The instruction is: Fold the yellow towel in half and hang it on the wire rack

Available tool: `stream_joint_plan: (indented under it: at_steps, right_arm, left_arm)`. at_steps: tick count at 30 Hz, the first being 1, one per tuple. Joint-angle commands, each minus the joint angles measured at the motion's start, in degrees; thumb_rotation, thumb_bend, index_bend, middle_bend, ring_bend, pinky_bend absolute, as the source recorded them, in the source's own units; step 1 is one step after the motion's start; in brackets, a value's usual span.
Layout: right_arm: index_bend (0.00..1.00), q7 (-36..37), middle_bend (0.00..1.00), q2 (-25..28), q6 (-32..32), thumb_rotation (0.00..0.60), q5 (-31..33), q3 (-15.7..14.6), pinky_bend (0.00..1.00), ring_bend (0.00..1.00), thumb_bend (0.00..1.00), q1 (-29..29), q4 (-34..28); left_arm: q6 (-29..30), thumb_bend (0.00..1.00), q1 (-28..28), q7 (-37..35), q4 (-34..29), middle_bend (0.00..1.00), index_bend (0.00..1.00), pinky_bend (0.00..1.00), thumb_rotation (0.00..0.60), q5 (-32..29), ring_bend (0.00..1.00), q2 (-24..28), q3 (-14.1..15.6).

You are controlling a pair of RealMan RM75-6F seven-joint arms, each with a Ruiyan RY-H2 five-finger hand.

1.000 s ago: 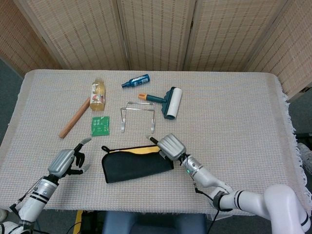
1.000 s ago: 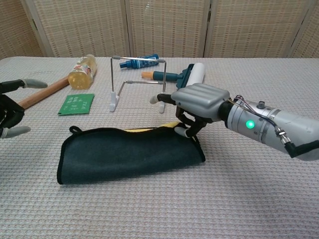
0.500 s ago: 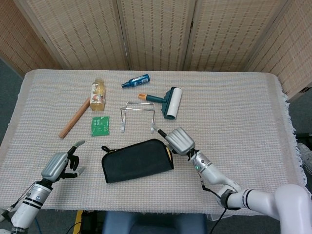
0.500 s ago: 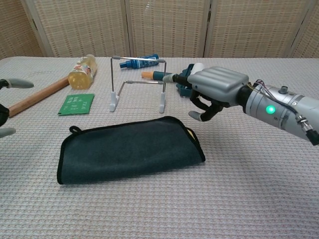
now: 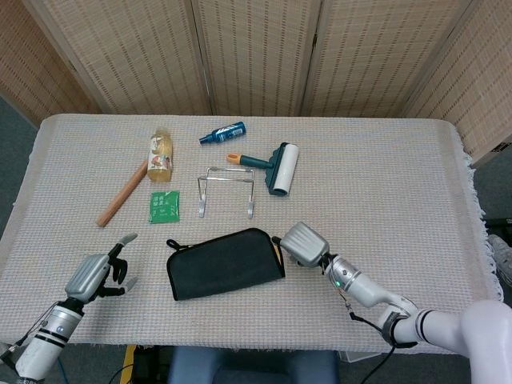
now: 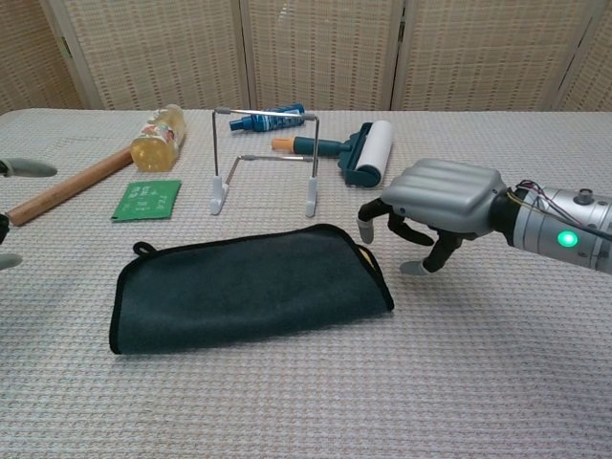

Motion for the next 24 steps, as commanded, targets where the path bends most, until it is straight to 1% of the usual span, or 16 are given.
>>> stream_joint_plan:
  at_steps: [1,7,12,16,22,24]
  right_arm:
    - [0.37,0.47,0.80,-0.72,-0.45,0.600,-0.48,-0.41,1.00,0.93,0.26,0.38,1.17]
    - [0.37,1.10,0.80,-2.71,-0.17,0.600,-1.61,-0.91,1.00,0.93,0.26,0.85,3.87]
    - [0.37,2.27,0.80,-4.03,1.70,0.600,-2.77,-1.02,1.00,0.93,0.27,0.84,5.55]
    - [0.37,2.85,0.80,-4.35,2.90,0.600,-3.46,-1.11,1.00,0.93,0.30,0.80,6.59]
    - [0.37,2.78,0.80,-4.05,3.77,0.600,-4.36,-2.05,1.00,0.93,0.30,0.40,7.09]
    - [0.35,3.15,0.80,-3.99,4.67,0.600,-4.53,-2.23,1.00,0.93,0.30,-0.07,7.20]
  left_arm:
    - [-0.01,0.37,0.18,0.07,-0.01,0.77,0.00,0.86,0.600,0.03,0.69,0.06,0.05]
    - [-0.10,0.37,0.55,-0.21,0.27,0.77,0.00,0.86,0.600,-0.14,0.69,0.08,-0.13]
    - [0.06,0.37,0.85,-0.77,0.46,0.77,0.00,0.86,0.600,-0.03,0.69,0.17,-0.30]
    - [-0.05,0.37,1.01,-0.90,0.59,0.77,0.00,0.86,0.600,0.12,0.69,0.23,-0.25]
    - [-0.12,0.37,1.26,-1.03,0.65,0.77,0.00,0.86,0.600,0.29,0.69,0.23,-0.23]
    - [-0.23,0.37,1.31,-1.20,0.63,0.77,0.00,0.86,0.600,0.32,0.69,0.33,-0.21]
